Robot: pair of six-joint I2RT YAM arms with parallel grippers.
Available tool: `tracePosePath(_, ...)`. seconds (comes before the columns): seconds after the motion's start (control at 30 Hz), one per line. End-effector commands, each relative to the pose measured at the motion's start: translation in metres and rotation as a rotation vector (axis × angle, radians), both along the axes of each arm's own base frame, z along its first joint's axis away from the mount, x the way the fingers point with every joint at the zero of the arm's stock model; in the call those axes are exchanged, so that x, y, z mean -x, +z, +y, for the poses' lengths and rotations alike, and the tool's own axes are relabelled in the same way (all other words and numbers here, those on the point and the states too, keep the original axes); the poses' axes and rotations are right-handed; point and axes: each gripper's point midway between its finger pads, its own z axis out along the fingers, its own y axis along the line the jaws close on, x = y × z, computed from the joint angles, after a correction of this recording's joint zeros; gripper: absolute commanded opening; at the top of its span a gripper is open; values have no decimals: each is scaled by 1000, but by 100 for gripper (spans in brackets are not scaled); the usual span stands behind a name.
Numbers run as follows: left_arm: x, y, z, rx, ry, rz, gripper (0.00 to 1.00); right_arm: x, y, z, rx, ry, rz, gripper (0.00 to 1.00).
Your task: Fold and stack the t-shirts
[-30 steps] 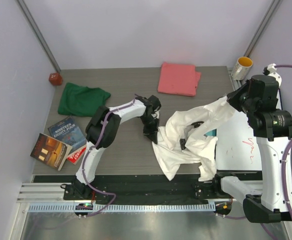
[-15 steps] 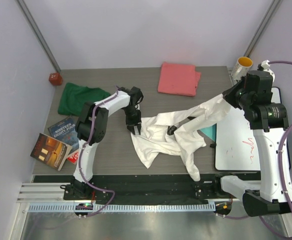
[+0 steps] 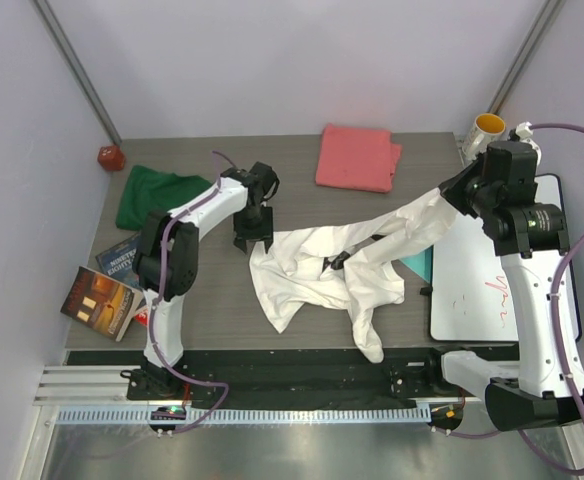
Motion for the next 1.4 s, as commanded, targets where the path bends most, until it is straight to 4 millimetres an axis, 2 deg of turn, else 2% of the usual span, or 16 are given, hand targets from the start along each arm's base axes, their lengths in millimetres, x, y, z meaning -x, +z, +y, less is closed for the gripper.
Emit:
tracePosePath(0.0, -14, 30, 1, 27, -22, -127, 56, -8, 12, 4, -42, -5, -65, 1)
tracePosePath(0.1, -11, 29, -23, 139, -57, -102, 56, -7, 11, 3, -39, -7, -67, 1)
tracePosePath(0.33, 16, 11, -84, 182, -252, -64, 55, -7, 12, 2, -37, -13, -70, 1)
tracePosePath(0.43, 22, 9, -101, 205, -286, -51, 55, -7, 10, 2, -40, -14, -67, 1)
tracePosePath(0.53, 24, 7, -109, 215, -302, -42, 56, -5, 9, 2, -42, -19, -66, 1)
tracePosePath(0.77, 34, -1, -102, 193, -317, -20, 56, -5, 3, 1, -42, -25, -51, 1)
tracePosePath(1.17, 35, -20, -101, 178, -330, -3, 54, -7, 4, 1, -41, -24, -53, 1)
tracePosePath(1.3, 39, -27, -100, 171, -335, 6, 47, -8, 2, 2, -45, -24, -50, 1)
tracePosePath(1.37, 42, -32, -98, 161, -341, 10, 39, -8, 0, 2, -46, -24, -44, 1)
